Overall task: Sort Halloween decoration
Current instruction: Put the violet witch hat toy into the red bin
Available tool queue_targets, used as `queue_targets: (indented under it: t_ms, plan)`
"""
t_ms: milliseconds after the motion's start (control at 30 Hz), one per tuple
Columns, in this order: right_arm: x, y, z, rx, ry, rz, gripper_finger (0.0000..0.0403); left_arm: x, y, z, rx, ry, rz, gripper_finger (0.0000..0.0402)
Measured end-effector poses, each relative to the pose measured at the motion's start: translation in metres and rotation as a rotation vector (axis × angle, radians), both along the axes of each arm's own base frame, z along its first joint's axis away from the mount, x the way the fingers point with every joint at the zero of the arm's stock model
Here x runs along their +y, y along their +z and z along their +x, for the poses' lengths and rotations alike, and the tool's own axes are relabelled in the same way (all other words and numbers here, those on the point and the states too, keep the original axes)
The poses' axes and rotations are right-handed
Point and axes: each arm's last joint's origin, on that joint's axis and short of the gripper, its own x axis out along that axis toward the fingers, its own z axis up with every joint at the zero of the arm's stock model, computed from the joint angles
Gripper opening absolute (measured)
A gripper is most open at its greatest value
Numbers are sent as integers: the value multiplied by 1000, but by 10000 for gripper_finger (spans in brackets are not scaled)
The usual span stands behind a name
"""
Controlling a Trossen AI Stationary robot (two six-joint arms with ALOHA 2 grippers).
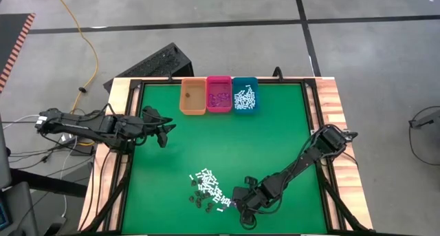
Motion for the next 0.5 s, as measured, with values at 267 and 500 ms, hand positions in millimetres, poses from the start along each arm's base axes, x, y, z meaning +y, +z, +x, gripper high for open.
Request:
queue_targets:
  t_ms: [267,500]
  plan:
    - [-5,-1,1,17,-9,-6,16,0,0,0,0,0,1,144]
    - [-21,7,-1,69,-4,-66,16,0,0,0,2,-1,4,144]
